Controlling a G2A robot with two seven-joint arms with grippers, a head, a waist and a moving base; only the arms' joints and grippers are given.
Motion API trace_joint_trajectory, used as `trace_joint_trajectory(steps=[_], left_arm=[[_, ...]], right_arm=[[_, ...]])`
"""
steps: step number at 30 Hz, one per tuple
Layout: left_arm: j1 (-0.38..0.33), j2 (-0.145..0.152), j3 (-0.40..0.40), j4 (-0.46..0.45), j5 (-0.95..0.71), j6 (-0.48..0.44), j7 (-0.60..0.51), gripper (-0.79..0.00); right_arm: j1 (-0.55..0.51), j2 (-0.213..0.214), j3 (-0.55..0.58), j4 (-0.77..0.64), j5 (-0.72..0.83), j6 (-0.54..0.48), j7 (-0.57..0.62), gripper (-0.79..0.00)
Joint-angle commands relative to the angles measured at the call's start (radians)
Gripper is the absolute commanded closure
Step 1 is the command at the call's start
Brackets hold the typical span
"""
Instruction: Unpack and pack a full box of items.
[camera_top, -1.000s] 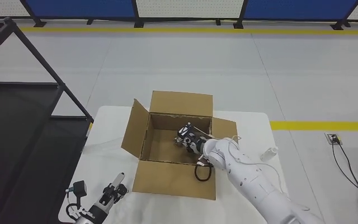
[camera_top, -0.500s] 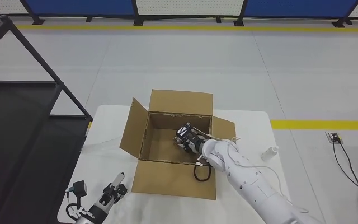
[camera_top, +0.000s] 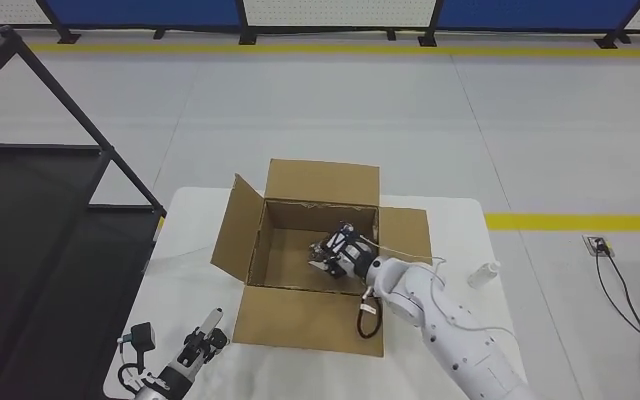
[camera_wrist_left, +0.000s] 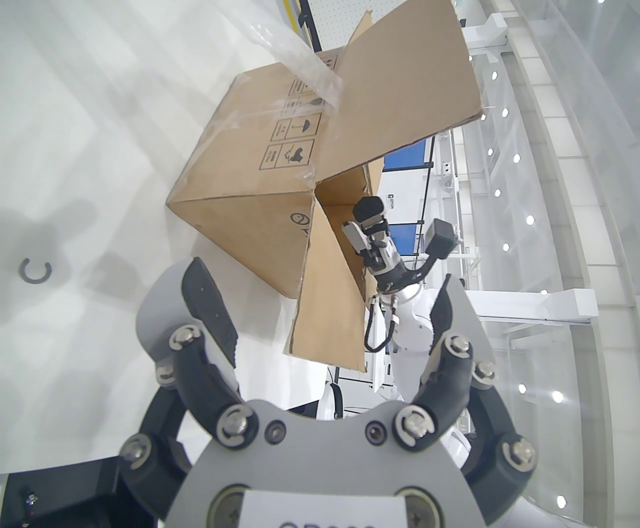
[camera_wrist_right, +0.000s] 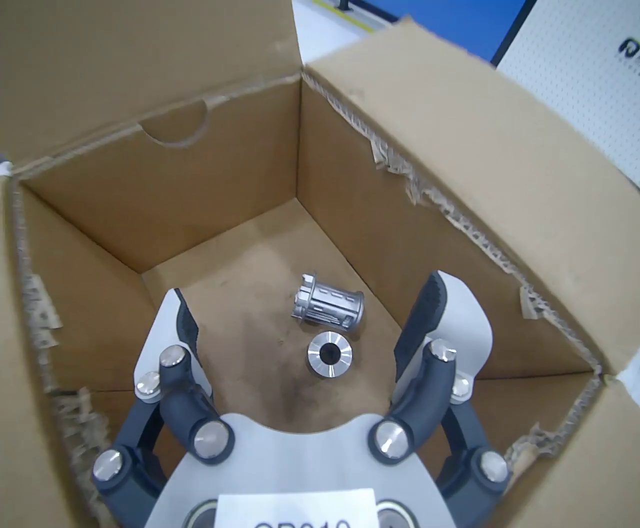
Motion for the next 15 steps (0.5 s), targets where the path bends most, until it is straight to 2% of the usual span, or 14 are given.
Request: trace_joint_trajectory(steps=[1, 8, 10, 15], left_arm=[[0.0, 0.0, 0.0, 0.0, 0.0, 0.0, 0.0, -0.785], [0.0, 0.0, 0.0, 0.0, 0.0, 0.0, 0.0, -0.785], [0.0, 0.0, 0.0, 0.0, 0.0, 0.0, 0.0, -0.785], [0.0, 0.0, 0.0, 0.0, 0.0, 0.0, 0.0, -0.785]], right_arm=[[-0.051, 0.016, 0.044, -0.077, -0.028, 0.002, -0.045, -0.785], [-0.252, 0.066, 0.264, -0.292, -0.075, 0.117, -0.199, -0.785], [-0.322, 0.077, 0.34, -0.351, -0.101, 0.217, -0.209, -0.785], [-0.492, 0.094, 0.509, -0.474, -0.113, 0.389, -0.226, -0.785]])
